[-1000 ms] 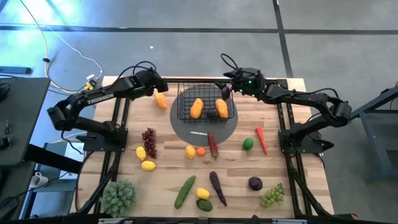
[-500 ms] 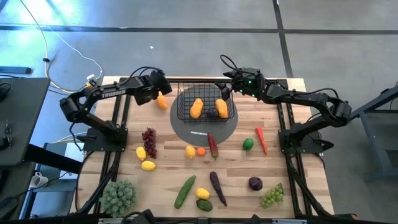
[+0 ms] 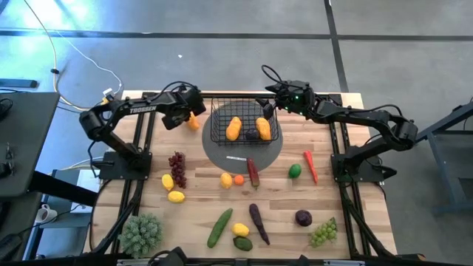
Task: Build produce basket
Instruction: Put the yellow mango into the black wire basket
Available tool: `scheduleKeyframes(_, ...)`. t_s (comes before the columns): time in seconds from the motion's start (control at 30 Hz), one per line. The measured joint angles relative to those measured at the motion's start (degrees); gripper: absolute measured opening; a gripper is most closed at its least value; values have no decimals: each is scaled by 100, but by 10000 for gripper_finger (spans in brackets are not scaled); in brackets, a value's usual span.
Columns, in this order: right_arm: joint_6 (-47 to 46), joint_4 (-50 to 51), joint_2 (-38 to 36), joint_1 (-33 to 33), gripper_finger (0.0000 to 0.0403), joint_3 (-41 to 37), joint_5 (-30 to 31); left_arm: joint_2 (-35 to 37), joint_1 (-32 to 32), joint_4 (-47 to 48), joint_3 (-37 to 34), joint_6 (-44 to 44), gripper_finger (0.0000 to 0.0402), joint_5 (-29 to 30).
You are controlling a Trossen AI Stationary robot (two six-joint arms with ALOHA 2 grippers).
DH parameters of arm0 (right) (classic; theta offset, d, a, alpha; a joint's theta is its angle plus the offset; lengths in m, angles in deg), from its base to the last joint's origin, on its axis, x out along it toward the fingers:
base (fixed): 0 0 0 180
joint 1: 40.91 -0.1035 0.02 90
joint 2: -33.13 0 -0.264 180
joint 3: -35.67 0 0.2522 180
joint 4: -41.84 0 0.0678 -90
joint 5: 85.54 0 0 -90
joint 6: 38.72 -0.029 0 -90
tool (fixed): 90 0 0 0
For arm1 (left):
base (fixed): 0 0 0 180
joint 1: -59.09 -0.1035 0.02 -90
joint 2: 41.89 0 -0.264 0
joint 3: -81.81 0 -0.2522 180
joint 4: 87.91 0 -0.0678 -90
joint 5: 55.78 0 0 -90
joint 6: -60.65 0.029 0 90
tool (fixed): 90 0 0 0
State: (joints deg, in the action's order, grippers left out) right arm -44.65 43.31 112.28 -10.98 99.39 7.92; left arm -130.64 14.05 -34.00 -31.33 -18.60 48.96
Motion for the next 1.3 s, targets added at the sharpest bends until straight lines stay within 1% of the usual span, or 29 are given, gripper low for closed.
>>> scheduleKeyframes(0.4,0,0,2,-2,317,0,1,-628,24,-111,0,-52,282,-266)
scheduleKeyframes(0.57,0,0,2,-2,317,-2,1,-846,24,-270,2,462,282,-339)
scheduleKeyframes(0.7,0,0,2,-2,317,-2,0,-940,24,-252,4,540,280,-382)
scheduleKeyframes(0.8,0,0,2,-2,317,-2,2,-936,24,-278,7,780,265,-336)
scheduleKeyframes(1.07,0,0,2,-2,317,-4,2,-936,17,-285,7,1231,187,-247)
scheduleKeyframes(1.17,0,0,2,-2,317,-4,0,-896,17,-287,7,1394,182,-258)
scheduleKeyframes(1.3,0,0,2,-2,317,-4,1,-743,17,-306,3,1564,195,-255)
